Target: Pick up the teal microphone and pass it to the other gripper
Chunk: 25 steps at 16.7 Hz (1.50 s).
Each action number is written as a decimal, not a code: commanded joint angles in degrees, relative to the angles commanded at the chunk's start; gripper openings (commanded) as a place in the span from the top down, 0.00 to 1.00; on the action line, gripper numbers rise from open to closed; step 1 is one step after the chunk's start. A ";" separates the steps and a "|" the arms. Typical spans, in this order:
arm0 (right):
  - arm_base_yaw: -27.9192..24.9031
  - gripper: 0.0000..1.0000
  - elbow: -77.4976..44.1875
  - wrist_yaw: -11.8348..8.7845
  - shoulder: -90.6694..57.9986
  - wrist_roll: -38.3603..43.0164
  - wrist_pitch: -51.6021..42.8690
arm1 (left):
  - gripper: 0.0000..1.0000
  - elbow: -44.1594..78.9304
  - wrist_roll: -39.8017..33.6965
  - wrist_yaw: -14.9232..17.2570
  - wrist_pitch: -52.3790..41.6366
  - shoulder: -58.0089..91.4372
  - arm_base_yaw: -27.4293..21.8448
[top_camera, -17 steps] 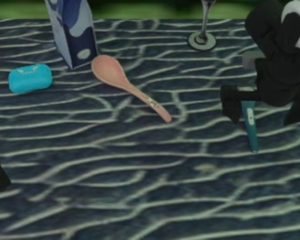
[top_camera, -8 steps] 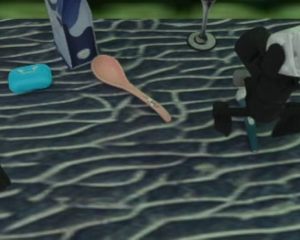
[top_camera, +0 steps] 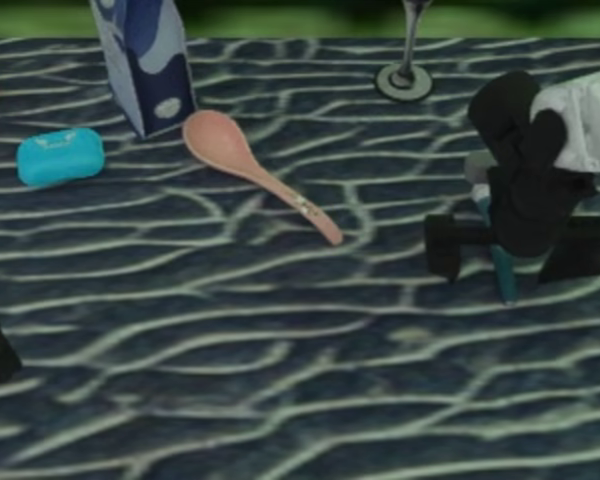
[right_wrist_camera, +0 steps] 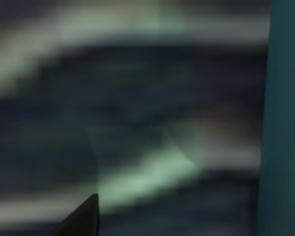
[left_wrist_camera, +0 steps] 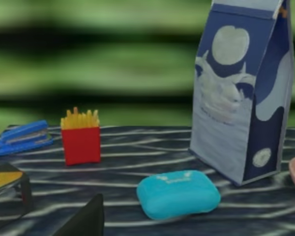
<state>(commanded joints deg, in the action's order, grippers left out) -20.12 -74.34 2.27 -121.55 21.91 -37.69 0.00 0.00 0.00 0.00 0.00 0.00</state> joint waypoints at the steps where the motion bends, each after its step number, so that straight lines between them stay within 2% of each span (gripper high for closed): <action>1: 0.00 0.08 0.00 0.00 0.00 0.00 0.00 | 0.00 0.00 0.00 0.00 0.00 0.00 0.00; 13: 0.00 0.98 0.00 0.00 0.00 0.00 0.00 | 0.00 0.00 0.00 0.00 0.00 0.00 0.00; 21: 0.00 1.00 0.00 0.00 0.00 0.00 0.00 | 0.00 0.00 0.00 0.00 0.00 0.00 0.00; 22: -0.08 1.00 -1.37 1.13 3.34 -0.71 -1.35 | 0.00 0.00 0.00 0.00 0.00 0.00 0.00; 25: -0.16 1.00 -1.00 0.45 3.69 -1.24 0.52 | 0.00 0.00 0.00 0.00 0.00 0.00 0.00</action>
<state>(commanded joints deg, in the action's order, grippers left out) -20.28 -75.34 2.72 -117.86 20.67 -37.17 0.00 0.00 0.00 0.00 0.00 0.00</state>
